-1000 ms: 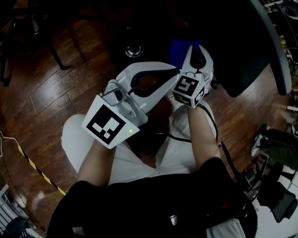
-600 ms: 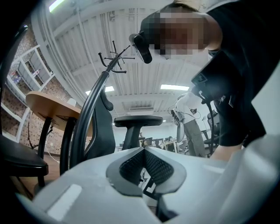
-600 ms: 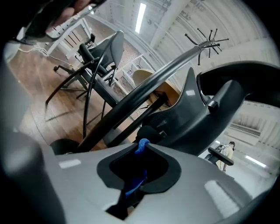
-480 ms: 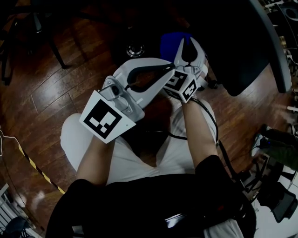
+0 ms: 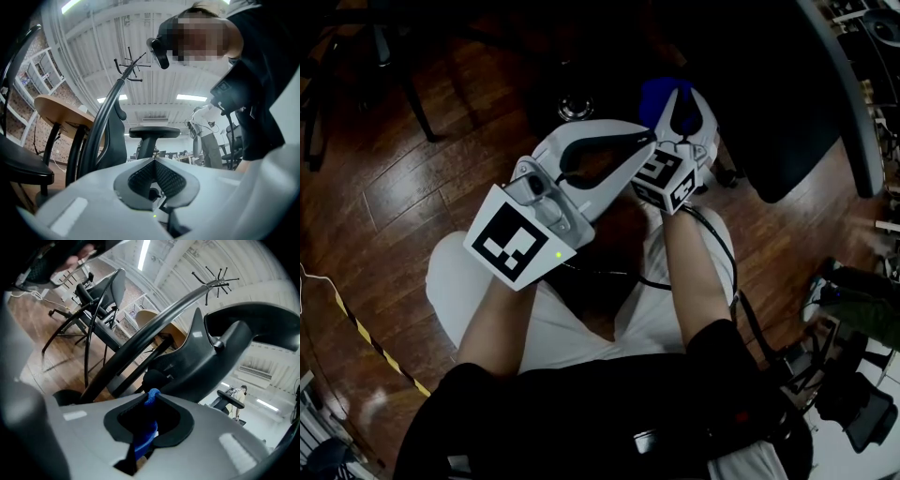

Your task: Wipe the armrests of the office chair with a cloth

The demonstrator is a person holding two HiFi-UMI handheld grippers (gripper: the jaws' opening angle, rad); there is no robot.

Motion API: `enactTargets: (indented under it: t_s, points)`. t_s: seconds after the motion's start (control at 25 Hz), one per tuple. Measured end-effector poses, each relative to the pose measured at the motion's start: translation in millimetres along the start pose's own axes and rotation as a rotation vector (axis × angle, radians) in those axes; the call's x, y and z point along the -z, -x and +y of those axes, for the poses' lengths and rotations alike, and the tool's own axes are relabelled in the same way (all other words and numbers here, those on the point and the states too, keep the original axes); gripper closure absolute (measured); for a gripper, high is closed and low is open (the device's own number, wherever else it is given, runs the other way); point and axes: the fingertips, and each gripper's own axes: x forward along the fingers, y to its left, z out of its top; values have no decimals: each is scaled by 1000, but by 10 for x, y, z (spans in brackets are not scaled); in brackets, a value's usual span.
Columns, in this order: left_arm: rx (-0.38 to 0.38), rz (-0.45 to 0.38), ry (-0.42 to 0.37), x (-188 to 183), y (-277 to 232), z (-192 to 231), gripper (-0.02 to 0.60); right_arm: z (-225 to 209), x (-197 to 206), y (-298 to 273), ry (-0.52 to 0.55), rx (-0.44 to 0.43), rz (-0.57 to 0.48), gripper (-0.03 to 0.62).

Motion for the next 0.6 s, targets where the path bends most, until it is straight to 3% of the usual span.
enactTargets:
  t_s: [0.2, 0.32, 0.44, 0.6]
  points:
    - [-30, -29, 24, -52, 66, 138, 580, 88, -244, -156, -78, -16, 2, 560]
    - [-30, -54, 37, -81, 79, 170, 580, -159, -527, 121, -49, 11, -96, 560]
    - [-27, -61, 47, -79, 62, 198, 580, -714, -991, 608, -51, 111, -261, 560]
    - [-25, -68, 75, -90, 88, 273, 580, -1383, -1351, 917, 80, 274, -256, 560]
